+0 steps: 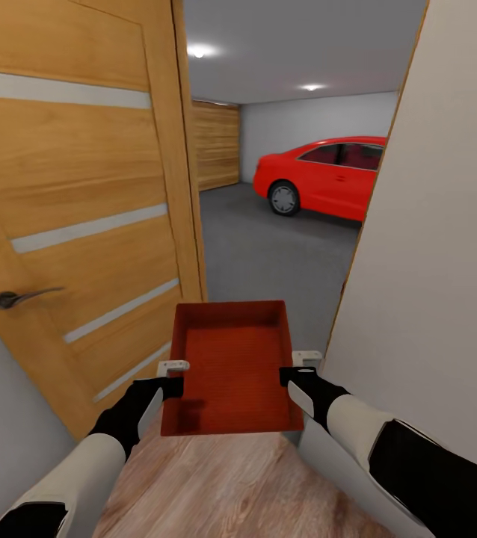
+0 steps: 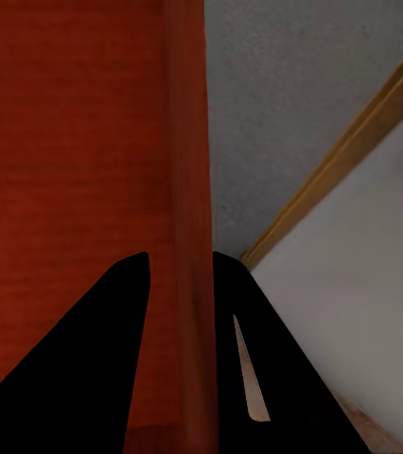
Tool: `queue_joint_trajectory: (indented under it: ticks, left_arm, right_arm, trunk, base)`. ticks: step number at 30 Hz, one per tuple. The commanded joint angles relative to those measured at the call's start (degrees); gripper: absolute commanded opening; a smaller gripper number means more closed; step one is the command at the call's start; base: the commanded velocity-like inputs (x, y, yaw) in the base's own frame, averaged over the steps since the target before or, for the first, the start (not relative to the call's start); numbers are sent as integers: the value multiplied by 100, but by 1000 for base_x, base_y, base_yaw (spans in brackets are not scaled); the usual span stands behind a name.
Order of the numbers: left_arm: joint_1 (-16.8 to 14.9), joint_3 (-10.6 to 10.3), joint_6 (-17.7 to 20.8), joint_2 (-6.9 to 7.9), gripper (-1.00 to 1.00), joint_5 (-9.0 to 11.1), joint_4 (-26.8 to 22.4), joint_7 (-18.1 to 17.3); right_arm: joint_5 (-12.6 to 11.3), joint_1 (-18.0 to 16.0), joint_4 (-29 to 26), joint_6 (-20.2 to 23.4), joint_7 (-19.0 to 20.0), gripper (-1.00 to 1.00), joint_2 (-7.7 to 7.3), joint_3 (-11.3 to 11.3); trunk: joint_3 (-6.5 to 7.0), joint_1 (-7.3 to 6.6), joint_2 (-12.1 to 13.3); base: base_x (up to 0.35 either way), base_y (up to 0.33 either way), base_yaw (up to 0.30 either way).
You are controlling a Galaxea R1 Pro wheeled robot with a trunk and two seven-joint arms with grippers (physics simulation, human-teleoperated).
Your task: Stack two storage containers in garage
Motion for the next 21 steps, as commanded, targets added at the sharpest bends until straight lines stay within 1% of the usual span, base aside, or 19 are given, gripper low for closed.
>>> queue_joint_trajectory:
  ticks: [1, 6, 16, 21]
  left_arm:
    - [2, -16, 33, 10, -100, 78, 2, 56]
    - [2, -16, 33, 10, -100, 78, 2, 44]
    - [2, -16, 33, 10, -100, 78, 3, 38]
    - [2, -16, 33, 10, -100, 78, -4, 38]
  right_arm:
    - [48, -7, -32, -209, -21, -100, -57, -23]
    - [50, -7, -32, -209, -22, -100, -57, -23]
    - [53, -7, -32, -209, -21, -100, -57, -25]
    - [54, -7, -32, -209, -15, -100, -57, -23]
  trunk:
    - [-12, 4, -12]
    - [-12, 4, -12]
    - [-12, 4, -12]
    - [-12, 4, -12]
  base:
    - [82, 0, -238]
    - [113, 48, -109]
    - [222, 189, -19]
    - [171, 143, -211]
